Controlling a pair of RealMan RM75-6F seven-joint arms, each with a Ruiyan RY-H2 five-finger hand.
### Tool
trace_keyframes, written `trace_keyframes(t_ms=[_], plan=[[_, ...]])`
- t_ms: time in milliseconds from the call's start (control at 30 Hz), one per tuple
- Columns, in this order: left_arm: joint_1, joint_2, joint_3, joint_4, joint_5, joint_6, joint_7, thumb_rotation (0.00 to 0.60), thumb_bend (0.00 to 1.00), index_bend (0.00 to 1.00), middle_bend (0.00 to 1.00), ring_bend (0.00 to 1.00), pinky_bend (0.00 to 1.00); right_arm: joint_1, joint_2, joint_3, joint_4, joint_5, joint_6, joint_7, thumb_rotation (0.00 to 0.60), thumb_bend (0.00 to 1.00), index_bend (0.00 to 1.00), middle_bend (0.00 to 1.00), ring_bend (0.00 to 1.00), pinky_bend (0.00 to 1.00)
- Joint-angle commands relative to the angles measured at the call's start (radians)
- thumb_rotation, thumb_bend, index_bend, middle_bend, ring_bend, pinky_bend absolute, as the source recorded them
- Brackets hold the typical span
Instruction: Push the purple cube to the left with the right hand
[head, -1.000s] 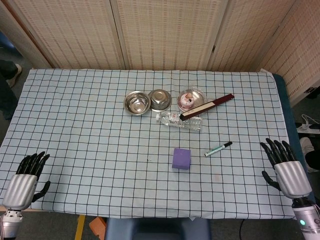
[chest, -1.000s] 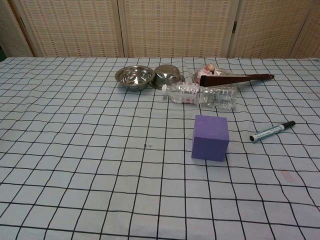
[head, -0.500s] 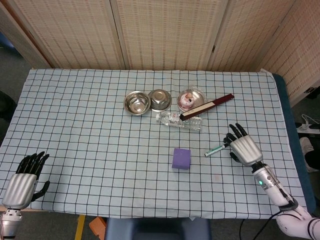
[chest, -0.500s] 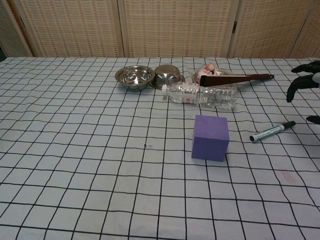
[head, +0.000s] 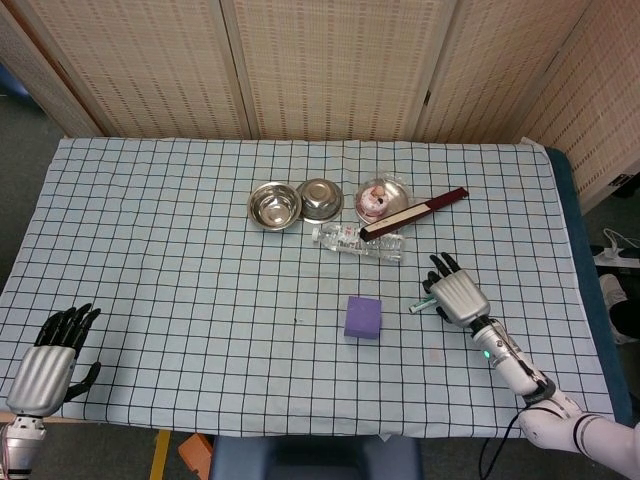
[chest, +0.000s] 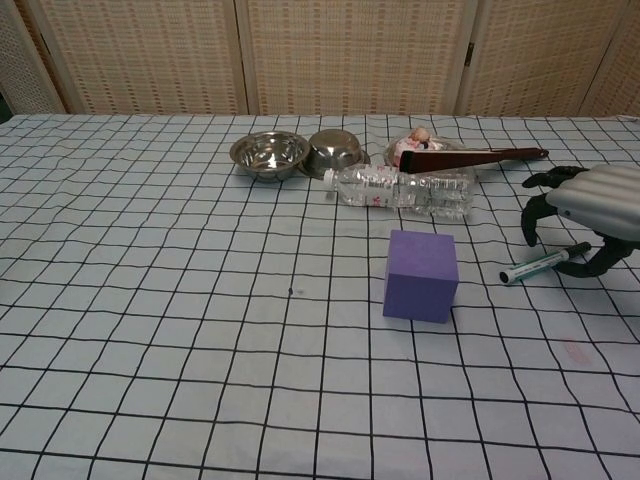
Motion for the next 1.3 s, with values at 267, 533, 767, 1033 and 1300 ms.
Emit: trace_keyframes(t_ms=[267, 533, 767, 1033, 1300], plan=[[-0.005, 0.002, -0.002, 0.004, -0.005, -0.008, -0.013, 0.600, 0.39, 0.00, 0.00, 0.00, 0.08, 0.010, -0.036, 0.006, 0.032, 0.045, -0.039, -0.071, 0.600, 0.23, 0.44, 0.32, 0.03, 0.07], [-0.007, 0.003, -0.004, 0.010, -0.013, -0.015, -0.021, 0.600, 0.39, 0.00, 0.00, 0.00, 0.08, 0.006, -0.057, 0.002, 0.047, 0.054, -0.038, -0.079, 0.600, 0.23, 0.48, 0.32, 0.05, 0.08], [-0.010, -0.002, -0.012, 0.017, -0.034, -0.023, -0.012, 0.600, 0.39, 0.00, 0.00, 0.00, 0.08, 0.002, -0.073, -0.002, 0.055, 0.052, -0.029, -0.088, 0.600, 0.23, 0.51, 0.33, 0.07, 0.09], [-0.011, 0.000, -0.008, 0.015, -0.032, -0.024, -0.011, 0.600, 0.39, 0.00, 0.00, 0.00, 0.08, -0.003, -0.083, -0.007, 0.056, 0.038, -0.004, -0.092, 0.600, 0.23, 0.63, 0.41, 0.13, 0.13], [-0.010, 0.001, -0.005, 0.014, -0.027, -0.023, -0.011, 0.600, 0.39, 0.00, 0.00, 0.00, 0.08, -0.010, -0.080, -0.010, 0.048, 0.033, 0.014, -0.112, 0.600, 0.24, 0.75, 0.51, 0.20, 0.16]])
